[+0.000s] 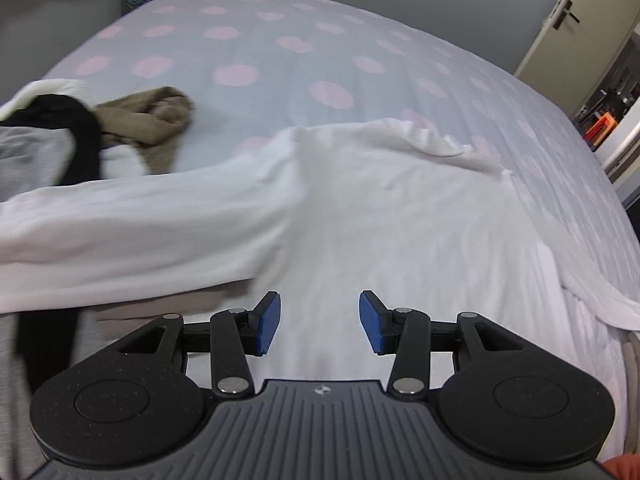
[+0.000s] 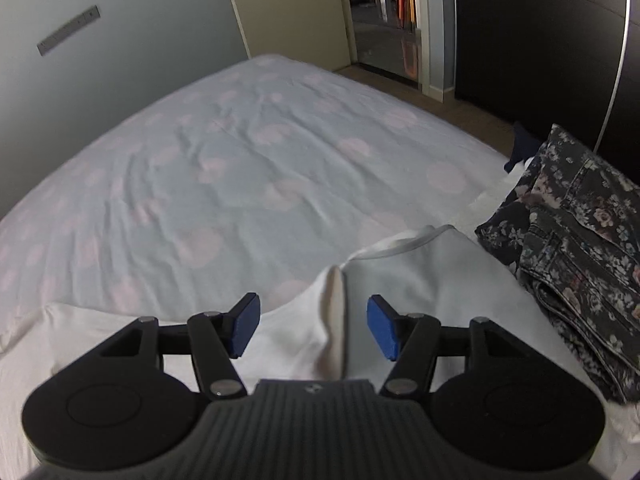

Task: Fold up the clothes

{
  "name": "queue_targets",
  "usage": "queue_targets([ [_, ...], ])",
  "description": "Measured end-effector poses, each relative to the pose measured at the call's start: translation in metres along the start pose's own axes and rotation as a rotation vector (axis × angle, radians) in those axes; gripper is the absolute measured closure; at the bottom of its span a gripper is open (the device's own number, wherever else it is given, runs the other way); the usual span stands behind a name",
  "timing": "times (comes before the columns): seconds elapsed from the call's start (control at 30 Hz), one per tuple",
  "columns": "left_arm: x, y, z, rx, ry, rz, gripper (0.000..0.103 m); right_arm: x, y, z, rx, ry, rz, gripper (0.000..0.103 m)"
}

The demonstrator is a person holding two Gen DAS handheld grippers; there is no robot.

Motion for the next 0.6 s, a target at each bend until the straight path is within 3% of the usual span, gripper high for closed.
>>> queue_targets([
  [0.13, -0.003, -0.02, 0.027, -0.053, -0.005, -0.002, 0.062, -0.006, -0.019, 0.007, -0.009, -0.002, -0.039, 0.049],
  [0.23, -0.011, -0.036, 0.037, -0.031, -0.06, 0.003, 0.062, -0.009, -0.028, 0.009, -0.009, 0.007, -0.046, 0.075],
  [0.27, -0.015, -0.041, 0.036, -0.019, -0.07, 0.0, 0.062, -0.009, -0.028, 0.008, -0.009, 0.019, -0.048, 0.093],
  [0.3, -0.02, -0.046, 0.035, -0.006, -0.079, -0.004, 0.062, -0.008, -0.027, 0.006, -0.014, 0.033, -0.048, 0.097],
  [0.6, -0.039, -0.056, 0.002, 0.03, -0.082, -0.009, 0.062, 0.034, 0.01, -0.047, -0.037, 0.116, 0.009, 0.098],
])
Point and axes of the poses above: each gripper's, at about its wrist camera, not at the fingertips, and y roughly against the way its jaws point, z to its right, x to its top, the point moved 8 cm from there along -y, roughly the way its jaws point, and after that the axes turned 5 degrees about y, right-handed, at the moved point
